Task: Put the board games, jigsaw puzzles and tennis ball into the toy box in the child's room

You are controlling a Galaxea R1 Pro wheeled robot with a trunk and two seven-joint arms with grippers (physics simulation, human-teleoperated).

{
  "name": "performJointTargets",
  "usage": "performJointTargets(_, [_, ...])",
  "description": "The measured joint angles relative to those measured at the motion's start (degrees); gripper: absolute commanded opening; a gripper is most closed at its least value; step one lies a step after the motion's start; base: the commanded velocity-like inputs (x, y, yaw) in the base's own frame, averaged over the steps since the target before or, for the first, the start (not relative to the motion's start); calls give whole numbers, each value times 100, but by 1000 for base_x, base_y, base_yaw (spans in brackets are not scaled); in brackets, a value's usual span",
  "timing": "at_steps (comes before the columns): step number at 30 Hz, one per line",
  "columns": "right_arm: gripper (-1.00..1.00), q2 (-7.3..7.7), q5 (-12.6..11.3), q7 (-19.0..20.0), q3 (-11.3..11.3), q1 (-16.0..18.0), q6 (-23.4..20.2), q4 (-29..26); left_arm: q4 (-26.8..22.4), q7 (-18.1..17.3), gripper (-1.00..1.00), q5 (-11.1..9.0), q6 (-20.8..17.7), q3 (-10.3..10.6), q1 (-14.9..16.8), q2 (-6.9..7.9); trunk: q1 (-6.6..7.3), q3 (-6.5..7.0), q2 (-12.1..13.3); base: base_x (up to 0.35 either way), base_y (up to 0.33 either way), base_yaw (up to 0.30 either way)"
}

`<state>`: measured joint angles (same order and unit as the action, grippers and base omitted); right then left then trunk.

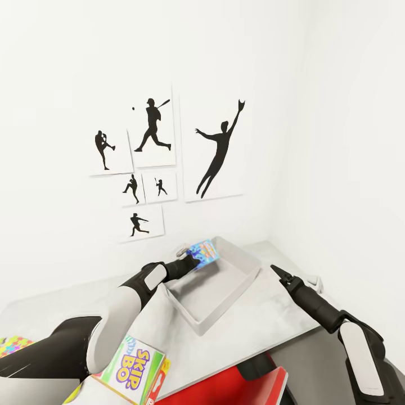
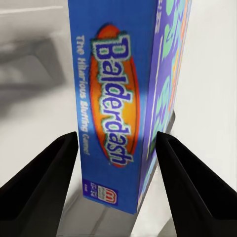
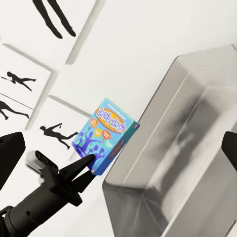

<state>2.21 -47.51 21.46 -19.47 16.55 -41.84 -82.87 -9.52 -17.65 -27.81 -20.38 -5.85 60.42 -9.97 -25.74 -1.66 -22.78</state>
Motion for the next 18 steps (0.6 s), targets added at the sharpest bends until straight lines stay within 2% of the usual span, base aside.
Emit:
performJointTargets(8, [100,-8,0,0,5,0,6,0,11,-42,-100,0,-365,9,0,0,0,-22,0,0,0,0])
performJointTargets(18, [100,-9,1,0,6,0,10,0,294,-38,-100,-1,-451,7,0,-1,0,-67,0,0,0,0])
